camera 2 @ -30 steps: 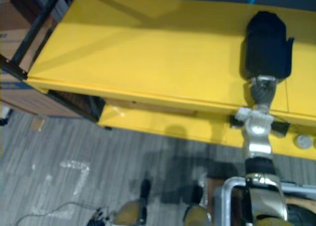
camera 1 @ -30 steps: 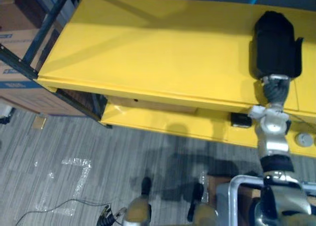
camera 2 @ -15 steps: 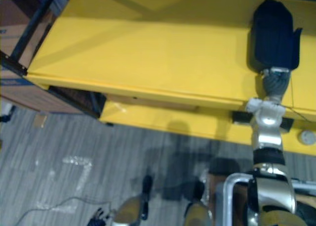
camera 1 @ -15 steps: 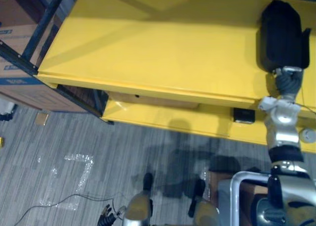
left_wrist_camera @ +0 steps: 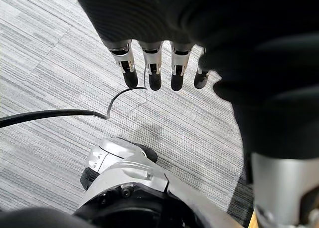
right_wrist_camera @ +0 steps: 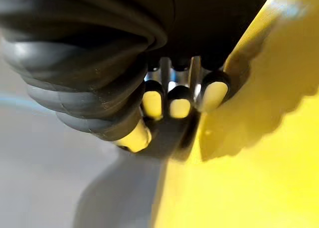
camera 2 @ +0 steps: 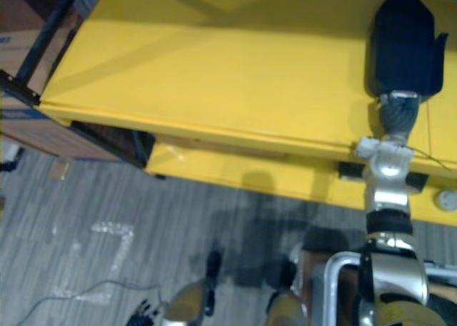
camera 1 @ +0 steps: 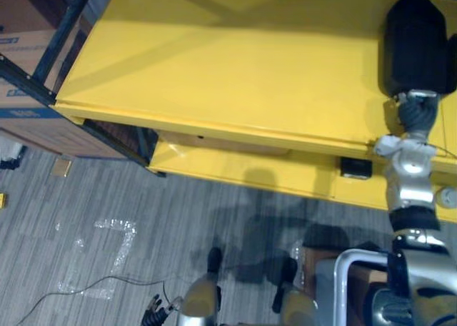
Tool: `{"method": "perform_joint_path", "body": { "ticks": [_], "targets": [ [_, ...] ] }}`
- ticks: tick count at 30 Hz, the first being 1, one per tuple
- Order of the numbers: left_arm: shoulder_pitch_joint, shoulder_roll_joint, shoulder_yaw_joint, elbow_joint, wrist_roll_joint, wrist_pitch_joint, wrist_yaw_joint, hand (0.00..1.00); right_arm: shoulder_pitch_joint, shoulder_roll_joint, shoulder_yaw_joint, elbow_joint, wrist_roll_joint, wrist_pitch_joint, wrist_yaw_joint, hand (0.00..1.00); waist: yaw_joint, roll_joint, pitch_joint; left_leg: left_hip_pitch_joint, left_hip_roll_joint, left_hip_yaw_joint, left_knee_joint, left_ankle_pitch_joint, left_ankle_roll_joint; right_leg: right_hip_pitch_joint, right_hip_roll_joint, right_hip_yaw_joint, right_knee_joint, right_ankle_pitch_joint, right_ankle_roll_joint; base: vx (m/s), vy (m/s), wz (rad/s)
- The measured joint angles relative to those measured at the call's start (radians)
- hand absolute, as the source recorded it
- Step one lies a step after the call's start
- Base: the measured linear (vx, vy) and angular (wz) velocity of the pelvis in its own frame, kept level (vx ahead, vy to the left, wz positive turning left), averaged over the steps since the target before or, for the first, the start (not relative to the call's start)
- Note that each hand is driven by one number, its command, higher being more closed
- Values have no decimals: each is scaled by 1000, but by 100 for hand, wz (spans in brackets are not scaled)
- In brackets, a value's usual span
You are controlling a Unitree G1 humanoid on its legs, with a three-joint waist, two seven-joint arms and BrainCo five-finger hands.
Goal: Walk over and take plastic housings, then place them on the shelf
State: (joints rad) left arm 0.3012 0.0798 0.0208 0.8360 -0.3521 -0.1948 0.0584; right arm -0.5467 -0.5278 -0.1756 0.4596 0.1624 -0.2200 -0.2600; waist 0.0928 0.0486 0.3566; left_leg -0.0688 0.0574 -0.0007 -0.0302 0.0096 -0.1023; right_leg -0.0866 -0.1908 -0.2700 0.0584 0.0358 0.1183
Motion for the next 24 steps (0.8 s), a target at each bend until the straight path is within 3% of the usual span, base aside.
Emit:
{"method": "perform_joint_path", "body": {
  "ticks": [5, 8, 9, 10, 13, 18, 24],
  "targets": [
    [13, 1, 49, 0, 17, 2, -3, 0, 307, 164, 1, -448, -79, 1, 23, 100, -33, -43, -14, 31, 7, 17, -37, 1, -1, 16, 9, 11, -23, 1, 2, 25, 0, -10],
    [32, 19, 89, 10, 51, 2, -3, 0, 458, 234, -2, -622, -79, -10, 45, 100, -58, -98, -63, 53, 15, 55, -49, -6, -2, 18, 20, 42, -39, 1, 3, 76, -10, -34],
    [32, 25, 89, 12, 59, 2, -6, 0, 499, 242, -10, -657, -80, -27, 45, 0, -72, -120, -85, 57, 17, 63, -49, -9, -5, 18, 24, 48, -45, 2, 4, 76, -17, -18],
    [29, 35, 90, 15, 62, 2, -13, 0, 524, 249, -26, -669, -80, -43, 42, 0, -84, -135, -109, 62, 18, 69, -49, -12, -6, 21, 26, 53, -51, 3, 5, 68, -13, -20],
    [-4, 47, 90, 50, 86, 5, -18, 0, 563, 255, -60, -672, -76, -70, 39, 0, -87, -144, -156, 94, 20, 101, -48, -26, -8, 39, 30, 81, -59, 5, 7, 40, 8, -26],
    [-37, 38, 90, 54, 82, 33, 0, 0, 627, 288, -60, -627, -48, -81, 18, 0, -97, -114, -232, 123, 21, 127, -48, -35, -6, 55, 33, 107, -66, 6, 8, 3, 6, -17],
    [-72, 1, 88, 61, 19, 48, 38, 0, 767, 424, -79, -362, -7, -57, -27, 0, -107, -85, -270, 140, 27, 157, -49, -39, -8, 61, 39, 129, -70, 7, 6, -38, -10, -14]
  ]
}}
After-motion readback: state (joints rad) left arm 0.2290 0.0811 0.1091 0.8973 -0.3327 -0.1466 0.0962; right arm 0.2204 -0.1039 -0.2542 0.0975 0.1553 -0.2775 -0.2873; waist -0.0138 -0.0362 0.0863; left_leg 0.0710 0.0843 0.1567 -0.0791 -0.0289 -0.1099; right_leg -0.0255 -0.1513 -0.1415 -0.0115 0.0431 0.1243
